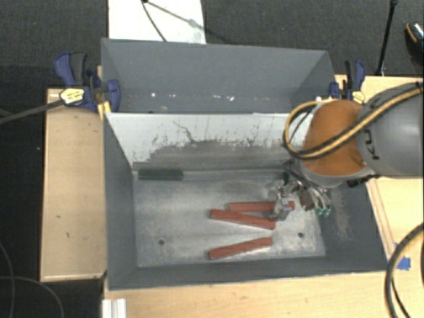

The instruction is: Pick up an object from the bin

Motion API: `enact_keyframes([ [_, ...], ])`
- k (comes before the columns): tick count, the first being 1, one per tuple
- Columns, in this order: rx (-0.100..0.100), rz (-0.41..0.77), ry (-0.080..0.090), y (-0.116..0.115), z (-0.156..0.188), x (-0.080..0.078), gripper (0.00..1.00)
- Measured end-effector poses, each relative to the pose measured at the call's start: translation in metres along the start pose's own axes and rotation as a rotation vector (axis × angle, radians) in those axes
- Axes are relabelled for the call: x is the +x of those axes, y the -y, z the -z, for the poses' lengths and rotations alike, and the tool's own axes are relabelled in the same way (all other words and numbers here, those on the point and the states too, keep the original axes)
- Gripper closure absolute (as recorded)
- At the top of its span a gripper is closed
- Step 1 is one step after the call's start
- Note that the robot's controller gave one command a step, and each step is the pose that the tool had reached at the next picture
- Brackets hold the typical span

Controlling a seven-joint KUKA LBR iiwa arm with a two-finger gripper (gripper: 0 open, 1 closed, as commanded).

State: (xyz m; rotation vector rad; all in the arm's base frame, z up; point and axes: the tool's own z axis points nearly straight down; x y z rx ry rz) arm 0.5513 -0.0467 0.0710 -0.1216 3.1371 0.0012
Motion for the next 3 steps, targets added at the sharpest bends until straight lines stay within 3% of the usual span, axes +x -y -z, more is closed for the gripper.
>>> enact_keyframes([
  [1,0.003,0.016,0.011,0.000,0.123,-0.036,1.00],
  [2,0.001,0.018,0.000,-0.001,0.117,-0.034,0.00],
  [3,0.000,0.062,-0.008,-0.024,-0.005,-0.017,0.00],
])
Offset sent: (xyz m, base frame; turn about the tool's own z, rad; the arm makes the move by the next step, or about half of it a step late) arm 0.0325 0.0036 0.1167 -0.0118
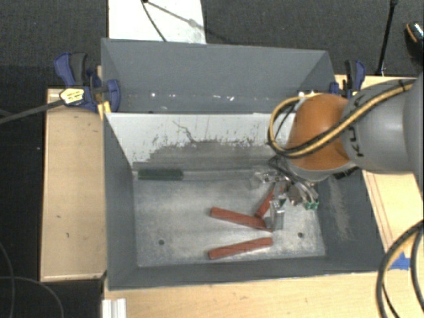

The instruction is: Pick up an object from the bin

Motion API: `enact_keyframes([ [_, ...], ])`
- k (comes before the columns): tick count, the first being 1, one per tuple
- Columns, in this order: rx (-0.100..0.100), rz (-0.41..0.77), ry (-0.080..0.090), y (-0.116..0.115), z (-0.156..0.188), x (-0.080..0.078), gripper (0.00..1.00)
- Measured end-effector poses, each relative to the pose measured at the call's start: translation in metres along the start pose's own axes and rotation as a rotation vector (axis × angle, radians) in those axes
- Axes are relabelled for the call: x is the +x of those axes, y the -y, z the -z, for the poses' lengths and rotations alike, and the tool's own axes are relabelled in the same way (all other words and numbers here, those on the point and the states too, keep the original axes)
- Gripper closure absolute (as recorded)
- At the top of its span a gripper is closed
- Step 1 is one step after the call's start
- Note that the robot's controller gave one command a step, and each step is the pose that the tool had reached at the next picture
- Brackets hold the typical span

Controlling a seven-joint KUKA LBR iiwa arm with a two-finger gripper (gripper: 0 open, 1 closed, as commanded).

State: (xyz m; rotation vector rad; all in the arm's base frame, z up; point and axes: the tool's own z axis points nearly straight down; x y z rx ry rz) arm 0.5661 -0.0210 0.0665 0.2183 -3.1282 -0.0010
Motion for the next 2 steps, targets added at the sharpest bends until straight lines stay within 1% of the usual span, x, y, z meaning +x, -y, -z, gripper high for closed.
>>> enact_keyframes([
  [1,0.002,0.002,0.011,0.001,0.007,-0.004,1.00],
  [2,0.004,0.093,0.017,0.009,0.157,0.002,1.00],
])
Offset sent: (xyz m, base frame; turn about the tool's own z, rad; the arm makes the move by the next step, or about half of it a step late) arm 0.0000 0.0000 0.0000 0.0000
